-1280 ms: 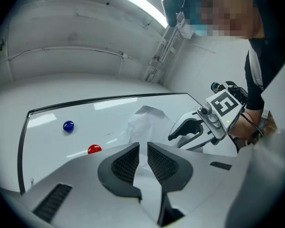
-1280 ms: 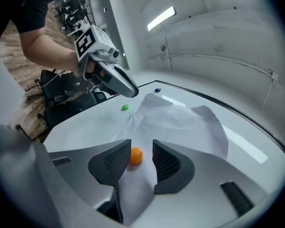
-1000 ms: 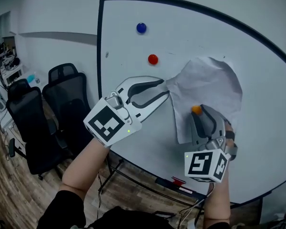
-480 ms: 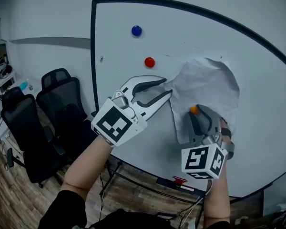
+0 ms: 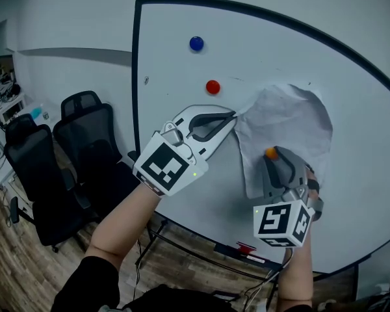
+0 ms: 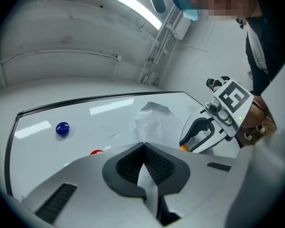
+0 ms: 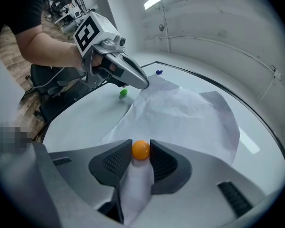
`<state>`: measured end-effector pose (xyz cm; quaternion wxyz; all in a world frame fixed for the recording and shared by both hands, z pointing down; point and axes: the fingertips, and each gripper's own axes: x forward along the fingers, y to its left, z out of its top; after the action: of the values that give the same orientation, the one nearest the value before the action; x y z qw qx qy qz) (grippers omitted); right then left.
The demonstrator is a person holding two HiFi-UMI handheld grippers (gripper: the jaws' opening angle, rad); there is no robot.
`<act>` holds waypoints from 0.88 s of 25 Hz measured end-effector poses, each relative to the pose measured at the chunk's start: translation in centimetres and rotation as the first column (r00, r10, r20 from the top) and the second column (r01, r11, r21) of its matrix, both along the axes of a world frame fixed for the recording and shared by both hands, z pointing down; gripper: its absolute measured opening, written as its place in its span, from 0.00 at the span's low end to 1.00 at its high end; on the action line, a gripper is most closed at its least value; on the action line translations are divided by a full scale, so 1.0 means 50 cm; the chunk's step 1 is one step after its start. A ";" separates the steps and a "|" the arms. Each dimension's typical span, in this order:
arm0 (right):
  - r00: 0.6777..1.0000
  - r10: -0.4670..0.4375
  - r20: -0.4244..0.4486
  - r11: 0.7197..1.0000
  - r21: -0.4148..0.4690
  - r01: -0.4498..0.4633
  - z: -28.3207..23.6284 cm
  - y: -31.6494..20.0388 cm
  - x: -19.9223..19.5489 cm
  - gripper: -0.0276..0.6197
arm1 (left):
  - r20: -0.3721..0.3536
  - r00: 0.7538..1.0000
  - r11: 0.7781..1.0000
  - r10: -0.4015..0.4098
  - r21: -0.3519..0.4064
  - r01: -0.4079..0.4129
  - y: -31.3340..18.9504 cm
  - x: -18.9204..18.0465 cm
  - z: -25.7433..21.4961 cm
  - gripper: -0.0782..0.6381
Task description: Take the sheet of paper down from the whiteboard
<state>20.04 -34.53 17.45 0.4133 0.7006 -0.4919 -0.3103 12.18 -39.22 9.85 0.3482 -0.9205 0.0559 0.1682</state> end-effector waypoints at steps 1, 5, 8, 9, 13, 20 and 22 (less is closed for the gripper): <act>1.000 -0.001 0.001 1.000 0.003 0.001 0.000 0.000 0.001 0.23 | -0.004 1.000 1.000 0.000 -0.003 0.000 -0.002 0.001 0.000 0.13; 1.000 -0.004 0.004 1.000 0.008 0.004 -0.003 0.003 0.002 0.23 | -0.008 1.000 1.000 -0.006 0.010 0.006 -0.001 -0.001 -0.002 0.12; 1.000 -0.008 0.007 1.000 0.008 0.008 -0.004 0.003 0.002 0.23 | -0.016 1.000 1.000 -0.001 -0.004 0.001 -0.003 0.000 -0.002 0.12; 1.000 -0.008 0.009 1.000 0.010 0.008 -0.004 0.004 0.003 0.23 | -0.020 1.000 1.000 0.001 -0.008 -0.001 -0.004 0.000 -0.002 0.12; 0.999 -0.042 0.017 0.999 0.029 0.042 -0.010 0.009 -0.009 0.23 | -0.025 1.000 1.000 -0.003 -0.001 0.003 -0.004 0.002 -0.003 0.12; 0.997 -0.074 0.001 0.996 0.059 0.074 -0.034 0.023 -0.041 0.23 | -0.017 1.000 1.000 0.009 -0.004 -0.009 -0.002 0.006 0.002 0.12; 0.997 -0.076 0.000 0.995 0.065 0.076 -0.033 0.029 -0.043 0.23 | -0.018 1.000 1.000 0.004 -0.023 -0.004 -0.007 0.010 0.009 0.12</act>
<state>17.90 -33.10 15.80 0.3776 0.6948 -0.5084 -0.3407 12.66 -39.59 10.28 0.3369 -0.9229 0.0592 0.1767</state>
